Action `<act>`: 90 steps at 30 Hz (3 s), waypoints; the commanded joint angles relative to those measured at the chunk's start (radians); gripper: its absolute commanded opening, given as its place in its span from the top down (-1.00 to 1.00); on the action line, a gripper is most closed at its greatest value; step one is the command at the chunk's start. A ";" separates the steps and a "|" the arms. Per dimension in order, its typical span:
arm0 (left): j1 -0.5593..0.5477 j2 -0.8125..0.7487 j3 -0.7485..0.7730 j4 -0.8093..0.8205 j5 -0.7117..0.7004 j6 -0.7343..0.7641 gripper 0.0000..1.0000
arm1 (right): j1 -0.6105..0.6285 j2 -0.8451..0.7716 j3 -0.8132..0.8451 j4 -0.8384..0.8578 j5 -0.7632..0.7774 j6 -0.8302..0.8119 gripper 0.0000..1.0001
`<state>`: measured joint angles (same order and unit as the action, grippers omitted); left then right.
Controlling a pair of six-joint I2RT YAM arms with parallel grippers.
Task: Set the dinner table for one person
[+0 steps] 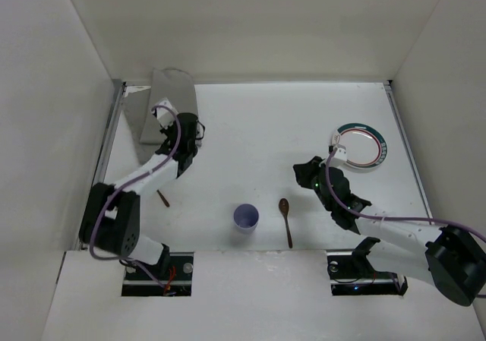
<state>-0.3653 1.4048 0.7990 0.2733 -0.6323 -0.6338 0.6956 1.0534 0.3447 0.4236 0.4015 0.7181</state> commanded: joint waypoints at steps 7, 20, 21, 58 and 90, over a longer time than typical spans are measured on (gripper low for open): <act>0.030 0.512 0.576 -0.132 0.065 0.302 0.14 | 0.011 -0.007 0.013 0.050 -0.024 -0.025 -0.01; 0.052 0.779 0.783 -0.232 0.060 0.338 0.48 | 0.014 0.005 0.017 0.052 -0.026 -0.025 -0.49; 0.052 0.786 0.783 -0.232 0.068 0.336 0.51 | 0.014 0.005 0.017 0.052 -0.026 -0.025 -0.49; 0.064 0.088 -0.079 0.090 0.172 -0.236 0.14 | 0.037 0.076 0.040 0.073 -0.064 -0.032 -0.25; 0.220 0.272 -0.001 0.208 0.267 -0.302 0.85 | 0.055 0.048 0.042 0.069 -0.096 -0.048 -0.08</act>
<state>-0.1432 1.6756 0.7475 0.4358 -0.3595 -0.9463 0.7475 1.1343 0.3645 0.4351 0.3061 0.6842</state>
